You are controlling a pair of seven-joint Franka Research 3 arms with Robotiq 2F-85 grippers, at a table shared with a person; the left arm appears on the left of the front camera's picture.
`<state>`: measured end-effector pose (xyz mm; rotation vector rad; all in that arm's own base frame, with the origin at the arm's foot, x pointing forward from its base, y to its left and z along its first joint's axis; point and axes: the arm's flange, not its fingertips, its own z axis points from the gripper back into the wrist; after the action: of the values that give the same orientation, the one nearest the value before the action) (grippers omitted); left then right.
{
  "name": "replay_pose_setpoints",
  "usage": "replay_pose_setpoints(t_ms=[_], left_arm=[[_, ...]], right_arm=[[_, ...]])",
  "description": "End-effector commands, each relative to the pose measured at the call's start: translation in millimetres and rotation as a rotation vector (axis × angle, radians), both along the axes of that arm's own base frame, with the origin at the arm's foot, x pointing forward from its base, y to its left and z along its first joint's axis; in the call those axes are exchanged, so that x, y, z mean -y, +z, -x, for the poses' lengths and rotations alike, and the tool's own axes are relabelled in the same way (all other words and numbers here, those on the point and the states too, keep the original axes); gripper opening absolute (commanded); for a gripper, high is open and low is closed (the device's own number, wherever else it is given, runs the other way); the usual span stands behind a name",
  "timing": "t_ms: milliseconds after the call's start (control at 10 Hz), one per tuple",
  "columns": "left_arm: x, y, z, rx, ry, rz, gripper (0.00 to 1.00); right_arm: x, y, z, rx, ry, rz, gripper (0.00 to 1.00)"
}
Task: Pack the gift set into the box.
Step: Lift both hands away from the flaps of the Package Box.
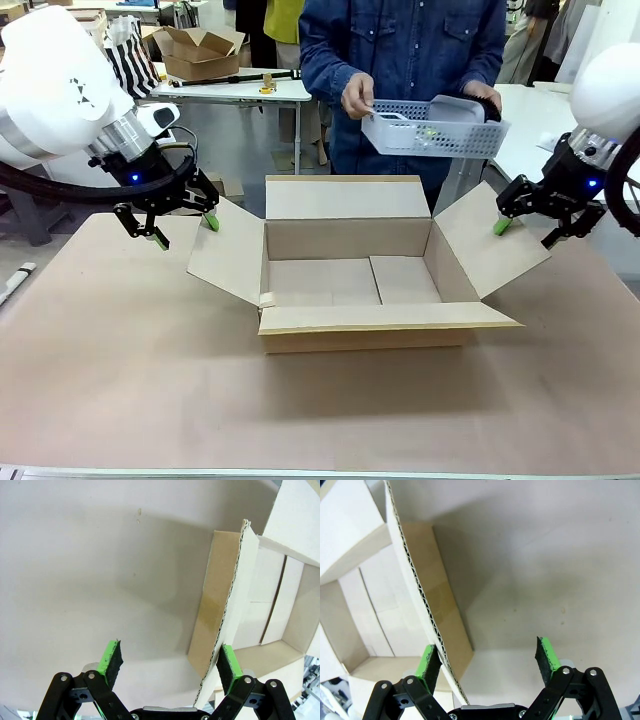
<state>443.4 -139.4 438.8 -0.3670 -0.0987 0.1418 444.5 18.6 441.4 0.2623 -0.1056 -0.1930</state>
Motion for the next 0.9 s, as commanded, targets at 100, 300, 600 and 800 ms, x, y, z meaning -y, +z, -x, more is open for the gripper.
replay_pose_setpoints(t_ms=[100, 300, 600, 800], left_arm=[[0.4, 1.8, 0.4, 0.004, 0.017, -0.017, 1.00], [0.4, 1.8, 0.4, 0.004, 0.017, -0.017, 1.00], [0.4, 1.8, 0.4, 0.004, 0.017, -0.017, 1.00], [0.4, 1.8, 0.4, 0.004, 0.017, -0.017, 1.00]], right_arm=[[0.6, 1.0, 1.1, -0.008, -0.007, 0.026, 1.00], [0.6, 1.0, 1.1, -0.008, -0.007, 0.026, 1.00], [0.6, 1.0, 1.1, -0.008, -0.007, 0.026, 1.00], [0.6, 1.0, 1.1, -0.008, -0.007, 0.026, 1.00]])
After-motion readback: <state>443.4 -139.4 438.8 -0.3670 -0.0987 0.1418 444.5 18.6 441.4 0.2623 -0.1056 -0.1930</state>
